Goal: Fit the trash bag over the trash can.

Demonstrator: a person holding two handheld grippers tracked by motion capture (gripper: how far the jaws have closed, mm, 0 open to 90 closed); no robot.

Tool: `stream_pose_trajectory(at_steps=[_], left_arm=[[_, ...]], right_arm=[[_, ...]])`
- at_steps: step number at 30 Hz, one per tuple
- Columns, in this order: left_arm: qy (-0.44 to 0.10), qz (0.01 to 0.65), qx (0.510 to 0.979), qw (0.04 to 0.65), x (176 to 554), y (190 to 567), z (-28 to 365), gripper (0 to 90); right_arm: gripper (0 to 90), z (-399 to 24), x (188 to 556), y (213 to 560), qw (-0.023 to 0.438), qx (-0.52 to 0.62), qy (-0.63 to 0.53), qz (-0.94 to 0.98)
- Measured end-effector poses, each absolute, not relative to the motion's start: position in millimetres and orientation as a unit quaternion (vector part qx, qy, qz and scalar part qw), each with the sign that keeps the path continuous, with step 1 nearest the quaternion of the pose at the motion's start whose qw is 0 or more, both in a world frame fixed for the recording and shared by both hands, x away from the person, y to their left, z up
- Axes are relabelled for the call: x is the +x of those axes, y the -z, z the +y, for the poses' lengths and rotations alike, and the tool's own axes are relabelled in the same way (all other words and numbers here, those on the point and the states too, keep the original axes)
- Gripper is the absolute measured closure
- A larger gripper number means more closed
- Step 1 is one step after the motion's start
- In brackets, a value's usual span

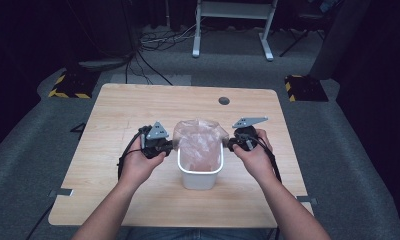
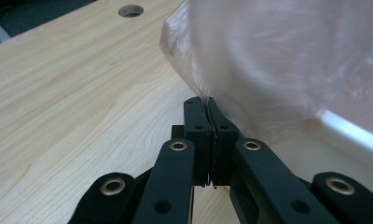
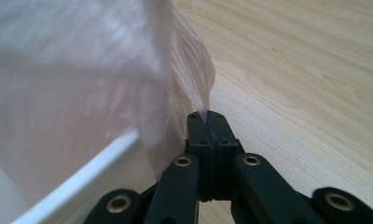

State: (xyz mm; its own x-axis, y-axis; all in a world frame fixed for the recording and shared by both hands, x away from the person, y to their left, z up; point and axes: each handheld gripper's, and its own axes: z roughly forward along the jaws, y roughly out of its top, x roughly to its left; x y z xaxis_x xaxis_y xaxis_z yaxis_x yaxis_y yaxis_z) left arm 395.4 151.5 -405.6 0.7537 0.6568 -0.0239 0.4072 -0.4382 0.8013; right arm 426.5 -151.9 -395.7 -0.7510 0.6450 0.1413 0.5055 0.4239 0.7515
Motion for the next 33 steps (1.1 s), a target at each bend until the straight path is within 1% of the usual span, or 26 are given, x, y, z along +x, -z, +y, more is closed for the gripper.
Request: stream_pose_trajectory(at_steps=[3,5,6,7,8,10,12,14,15,18,21,26,27,29,30,32,33], left_arm=[[-0.142,0.323,0.837,0.419,395,410,152,88.3],[-0.150,0.325,0.832,0.425,393,407,154,82.4],[-0.161,0.324,0.827,0.430,393,405,155,76.3],[-0.167,0.326,0.822,0.436,391,403,157,73.2],[-0.166,0.332,0.815,0.445,390,401,159,68.9],[-0.179,0.338,0.800,0.462,387,396,165,56.4],[-0.189,0.344,0.785,0.479,383,391,173,49.9],[-0.191,0.355,0.764,0.504,379,385,182,41.4],[-0.191,0.358,0.755,0.515,378,383,186,38.5],[-0.182,0.358,0.746,0.531,374,377,192,39.1],[-0.183,0.343,0.746,0.541,368,369,192,38.4],[-0.168,0.320,0.755,0.547,363,358,182,34.9],[-0.164,0.319,0.757,0.546,364,358,179,34.6],[-0.162,0.315,0.763,0.540,367,357,173,34.8],[-0.158,0.312,0.768,0.537,369,357,170,37.1],[-0.151,0.300,0.778,0.531,372,357,165,54.8],[-0.154,0.294,0.784,0.525,372,358,163,62.0]], right_arm=[[89.6,-152,427,400,0.083,0.344,-0.409,0.841],[87.4,-153,425,400,0.083,0.345,-0.411,0.840],[85.4,-154,425,399,0.086,0.344,-0.414,0.838],[82.5,-156,424,398,0.087,0.347,-0.416,0.836],[77.7,-157,423,396,0.091,0.349,-0.420,0.833],[63.5,-162,422,392,0.108,0.352,-0.430,0.824],[56.6,-168,420,386,0.125,0.356,-0.442,0.814],[49.6,-176,418,378,0.134,0.360,-0.463,0.799],[46.9,-179,416,375,0.139,0.363,-0.469,0.793],[42.1,-187,413,366,0.156,0.362,-0.491,0.777],[41.6,-195,411,359,0.152,0.366,-0.513,0.762],[41.0,-202,404,342,0.156,0.355,-0.535,0.751],[40.4,-202,403,339,0.155,0.350,-0.538,0.751],[36.6,-198,399,333,0.148,0.335,-0.548,0.752],[35.2,-195,398,330,0.138,0.326,-0.551,0.755],[33.3,-187,394,327,0.122,0.304,-0.551,0.768],[33.4,-182,393,327,0.115,0.293,-0.548,0.775]])
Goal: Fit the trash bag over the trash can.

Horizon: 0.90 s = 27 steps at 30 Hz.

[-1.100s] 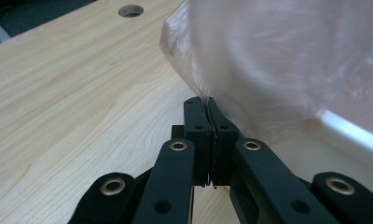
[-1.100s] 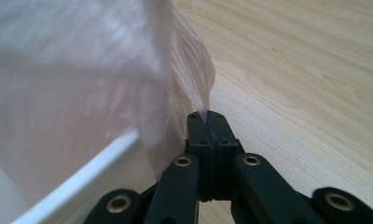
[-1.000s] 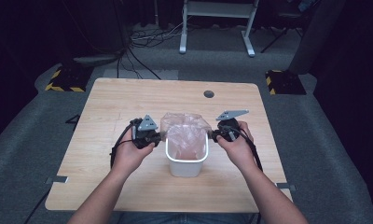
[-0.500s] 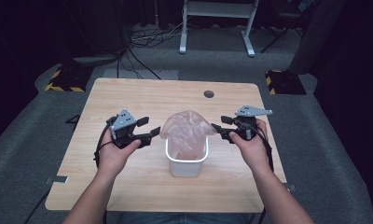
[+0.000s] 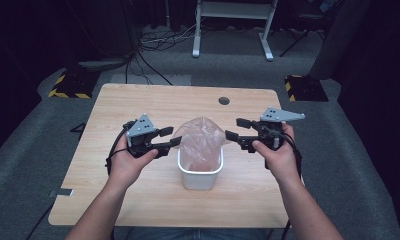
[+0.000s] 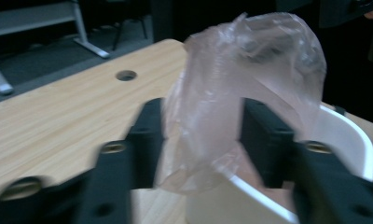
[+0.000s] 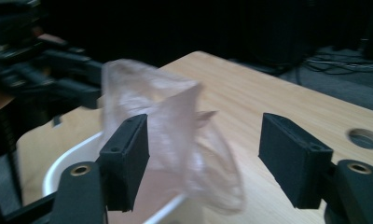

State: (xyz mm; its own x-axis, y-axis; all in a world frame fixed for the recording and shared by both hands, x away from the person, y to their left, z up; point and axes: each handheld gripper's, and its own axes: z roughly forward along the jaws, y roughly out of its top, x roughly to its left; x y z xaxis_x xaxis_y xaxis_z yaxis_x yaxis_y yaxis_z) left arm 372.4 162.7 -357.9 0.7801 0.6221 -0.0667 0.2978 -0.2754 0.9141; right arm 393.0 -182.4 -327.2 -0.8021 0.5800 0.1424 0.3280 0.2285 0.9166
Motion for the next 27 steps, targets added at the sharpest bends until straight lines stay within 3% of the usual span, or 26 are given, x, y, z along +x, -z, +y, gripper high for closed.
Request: stream_pose_trajectory(at_steps=[1,2,3,5,7,21,27], left_arm=[[-0.158,0.285,0.792,0.517,372,358,161,73.9],[-0.158,0.280,0.795,0.515,371,358,160,80.1],[-0.158,0.272,0.798,0.515,369,358,160,84.7],[-0.160,0.264,0.801,0.514,364,358,161,88.8],[-0.168,0.254,0.803,0.512,356,358,165,89.7],[-0.180,0.162,0.817,0.524,308,380,184,90.0],[-0.193,0.136,0.828,0.508,298,391,182,88.1]], right_arm=[[35.7,-178,392,328,0.105,0.285,-0.543,0.783],[41.8,-174,392,330,0.097,0.278,-0.535,0.792],[53.8,-172,392,332,0.094,0.270,-0.521,0.804],[77.2,-169,390,336,0.085,0.250,-0.500,0.824],[86.8,-170,387,337,0.076,0.240,-0.502,0.827],[89.8,-187,345,352,0.080,0.184,-0.514,0.834],[83.5,-187,333,364,0.080,0.157,-0.505,0.845]])
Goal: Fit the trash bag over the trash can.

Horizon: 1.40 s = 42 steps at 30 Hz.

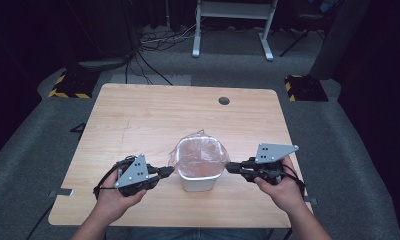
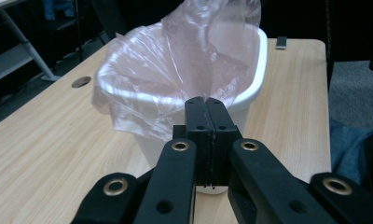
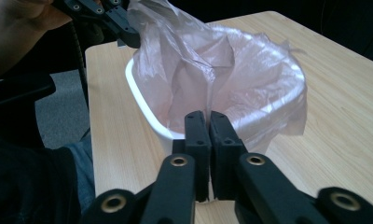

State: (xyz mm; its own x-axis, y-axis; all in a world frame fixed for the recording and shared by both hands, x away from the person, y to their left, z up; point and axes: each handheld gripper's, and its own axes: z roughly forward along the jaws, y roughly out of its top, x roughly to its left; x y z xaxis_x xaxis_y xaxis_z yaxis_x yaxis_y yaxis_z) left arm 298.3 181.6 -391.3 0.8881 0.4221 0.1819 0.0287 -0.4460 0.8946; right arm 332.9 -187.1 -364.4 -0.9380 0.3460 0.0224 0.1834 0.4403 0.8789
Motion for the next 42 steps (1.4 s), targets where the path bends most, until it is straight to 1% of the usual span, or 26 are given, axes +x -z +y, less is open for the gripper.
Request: stream_pose_trajectory(at_steps=[1,3,5,6,7,8,10,13,14,15,16,17,18,19,20,22,24,29,33,36,39,42], left_arm=[[-0.194,0.143,0.825,0.511,298,393,181,84.7],[-0.194,0.163,0.812,0.526,300,391,181,71.6],[-0.182,0.176,0.796,0.549,301,385,182,61.9],[-0.185,0.181,0.790,0.557,302,382,182,54.5],[-0.180,0.184,0.786,0.562,302,378,182,51.4],[-0.175,0.185,0.786,0.563,302,374,181,51.5],[-0.173,0.188,0.787,0.561,303,369,178,48.7],[-0.175,0.192,0.789,0.557,307,364,168,44.9],[-0.180,0.198,0.789,0.553,308,363,166,45.2],[-0.182,0.197,0.792,0.549,309,362,164,50.9],[-0.185,0.190,0.795,0.545,308,361,164,63.2],[-0.185,0.185,0.797,0.545,307,360,164,72.4],[-0.186,0.175,0.799,0.544,304,361,164,76.6],[-0.186,0.167,0.802,0.543,301,362,164,82.2],[-0.184,0.163,0.805,0.540,299,363,165,84.5],[-0.181,0.154,0.814,0.530,293,370,165,87.4],[-0.184,0.147,0.823,0.517,288,376,166,89.2],[-0.190,0.128,0.833,0.503,281,390,168,89.9],[-0.188,0.123,0.848,0.481,283,402,163,90.0],[-0.187,0.130,0.852,0.471,288,410,160,90.0],[-0.197,0.130,0.856,0.460,292,413,159,90.0],[-0.196,0.134,0.865,0.442,295,421,158,90.0]], right_arm=[[78.1,-187,333,365,0.083,0.158,-0.506,0.844],[66.9,-185,333,365,0.080,0.161,-0.510,0.841],[58.8,-182,334,362,0.080,0.160,-0.516,0.838],[54.0,-180,335,359,0.085,0.161,-0.517,0.836],[52.8,-179,335,355,0.088,0.165,-0.518,0.835],[51.0,-178,336,352,0.087,0.169,-0.521,0.832],[46.7,-175,338,346,0.085,0.177,-0.523,0.829],[45.2,-168,341,339,0.082,0.183,-0.520,0.830],[45.9,-166,341,338,0.081,0.187,-0.519,0.830],[50.7,-163,341,337,0.080,0.189,-0.517,0.831],[62.8,-162,341,336,0.080,0.185,-0.516,0.832],[72.6,-161,339,335,0.079,0.177,-0.512,0.837],[75.5,-161,337,334,0.079,0.173,-0.510,0.839],[81.8,-161,334,334,0.083,0.164,-0.510,0.840],[85.0,-162,331,335,0.086,0.158,-0.509,0.842],[87.3,-165,325,338,0.088,0.150,-0.505,0.845],[87.5,-167,321,344,0.087,0.144,-0.501,0.849],[87.9,-170,310,359,0.080,0.110,-0.493,0.859],[88.4,-168,308,372,0.076,0.104,-0.470,0.873],[88.3,-165,309,380,0.088,0.105,-0.457,0.879],[87.5,-163,311,387,0.097,0.109,-0.445,0.884],[87.2,-161,314,396,0.099,0.116,-0.429,0.890]])
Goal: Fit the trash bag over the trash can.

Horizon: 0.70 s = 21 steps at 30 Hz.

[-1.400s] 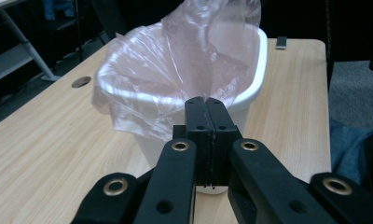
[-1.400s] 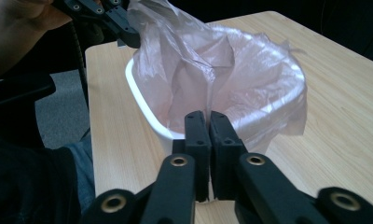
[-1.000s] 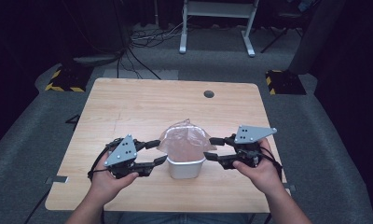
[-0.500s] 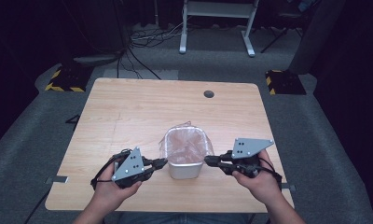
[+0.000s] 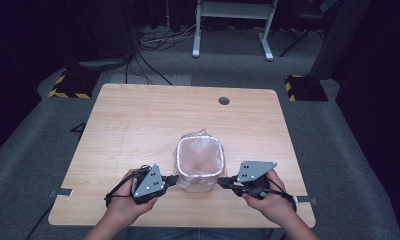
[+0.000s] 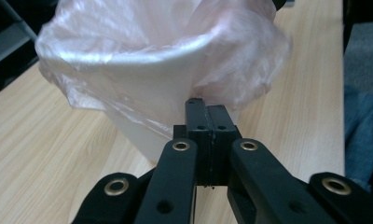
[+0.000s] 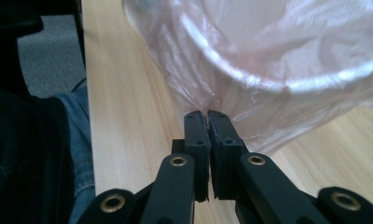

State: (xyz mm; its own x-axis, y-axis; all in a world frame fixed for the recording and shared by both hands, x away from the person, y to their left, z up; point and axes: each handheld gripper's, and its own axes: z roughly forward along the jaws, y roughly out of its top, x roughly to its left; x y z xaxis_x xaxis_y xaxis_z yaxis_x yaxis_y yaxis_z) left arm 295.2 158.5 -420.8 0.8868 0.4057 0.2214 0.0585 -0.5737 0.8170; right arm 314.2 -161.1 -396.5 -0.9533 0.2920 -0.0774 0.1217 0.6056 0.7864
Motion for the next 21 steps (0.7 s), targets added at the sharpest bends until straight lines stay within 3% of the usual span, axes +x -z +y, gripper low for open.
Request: stream_pose_trajectory(at_steps=[4,8,10,14,21], left_arm=[[-0.184,0.145,0.870,0.433,299,434,162,86.5],[-0.171,0.178,0.852,0.462,297,434,174,60.2],[-0.165,0.185,0.839,0.484,294,429,183,54.4],[-0.170,0.204,0.813,0.519,293,415,200,47.3],[-0.188,0.261,0.788,0.524,310,397,202,43.8]], right_arm=[[81.7,-162,318,409,0.088,0.134,-0.423,0.892],[62.6,-169,316,409,0.080,0.150,-0.441,0.881],[59.7,-176,311,403,0.074,0.149,-0.458,0.873],[56.0,-190,306,384,0.084,0.156,-0.486,0.856],[49.9,-199,324,359,0.136,0.210,-0.495,0.832]])
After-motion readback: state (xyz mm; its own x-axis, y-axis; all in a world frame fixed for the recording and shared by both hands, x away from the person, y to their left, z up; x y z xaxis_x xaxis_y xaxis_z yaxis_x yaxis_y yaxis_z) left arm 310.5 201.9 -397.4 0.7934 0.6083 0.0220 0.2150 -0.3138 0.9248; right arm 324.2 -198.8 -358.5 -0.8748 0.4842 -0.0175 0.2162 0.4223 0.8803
